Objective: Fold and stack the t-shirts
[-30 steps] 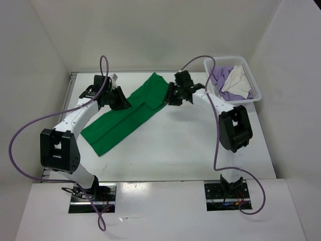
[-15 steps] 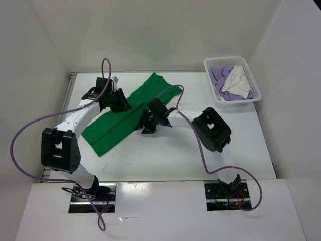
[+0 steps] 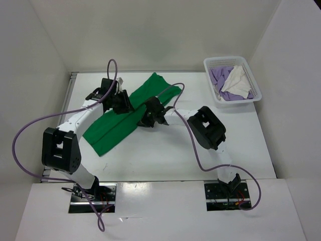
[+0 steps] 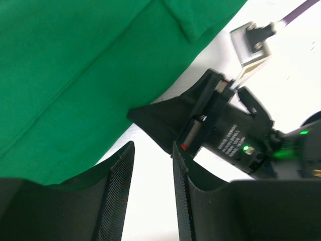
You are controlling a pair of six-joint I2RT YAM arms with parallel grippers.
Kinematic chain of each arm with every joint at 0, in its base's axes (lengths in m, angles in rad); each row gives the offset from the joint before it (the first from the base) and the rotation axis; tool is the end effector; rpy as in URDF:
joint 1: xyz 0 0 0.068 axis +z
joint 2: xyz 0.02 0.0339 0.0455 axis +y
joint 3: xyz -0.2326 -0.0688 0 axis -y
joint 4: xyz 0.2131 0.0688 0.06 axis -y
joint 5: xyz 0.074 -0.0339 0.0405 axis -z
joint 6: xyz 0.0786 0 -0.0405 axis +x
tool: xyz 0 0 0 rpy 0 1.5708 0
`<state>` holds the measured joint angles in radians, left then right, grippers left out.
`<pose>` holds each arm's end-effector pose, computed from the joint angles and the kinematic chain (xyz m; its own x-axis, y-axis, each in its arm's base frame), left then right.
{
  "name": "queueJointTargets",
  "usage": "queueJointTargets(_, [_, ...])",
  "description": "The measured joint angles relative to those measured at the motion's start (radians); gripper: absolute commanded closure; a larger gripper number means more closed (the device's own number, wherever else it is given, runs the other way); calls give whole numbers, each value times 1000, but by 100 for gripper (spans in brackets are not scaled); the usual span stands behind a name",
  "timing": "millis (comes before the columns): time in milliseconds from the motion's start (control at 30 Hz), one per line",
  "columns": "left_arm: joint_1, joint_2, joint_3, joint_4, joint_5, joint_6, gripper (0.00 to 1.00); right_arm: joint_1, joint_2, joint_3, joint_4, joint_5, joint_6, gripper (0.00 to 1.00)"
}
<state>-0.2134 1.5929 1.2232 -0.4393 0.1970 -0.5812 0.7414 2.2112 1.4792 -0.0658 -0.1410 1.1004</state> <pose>0.3386 -0.0891 0.2157 -0.7776 -0.3824 -0.4991 -0.1043 0.8613 -0.4973 0.3345 0.3212 0.0935 -0.8998 0.3727 -0.2268 0.1347 0.7318 0.6680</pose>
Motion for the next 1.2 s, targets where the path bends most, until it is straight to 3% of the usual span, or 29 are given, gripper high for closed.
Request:
queueJointTargets(200, [0,24,77,-1,-18,10,54,-41,-85,-123,6,-11,-81,99])
queueJointTargets(500, [-6,195,156,17,-31,28,48,-298,-331,-365,-226,-78,-382,99])
queueJointTargets(567, [-13,257,197,22,-31,28,46,-336,-337,-367,-260,-90,-428,92])
queueJointTargets(600, [-17,288,219,29,-31,28,44,-349,-339,-367,-271,-101,-447,84])
queueJointTargets(633, [-20,322,242,35,-27,28,42,-357,-340,-367,-281,-111,-461,69])
queueJointTargets(733, [-25,411,318,55,-5,27,40,-377,-359,-364,-313,-128,-503,59])
queueJointTargets(833, [-29,490,411,59,11,25,42,-388,-384,-364,-349,-127,-535,62])
queueJointTargets(1067, [-34,698,700,61,11,28,46,-402,-412,-363,-370,-179,-565,90])
queueJointTargets(1200, [-34,838,867,40,10,27,46,-402,-445,-363,-371,-214,-571,92])
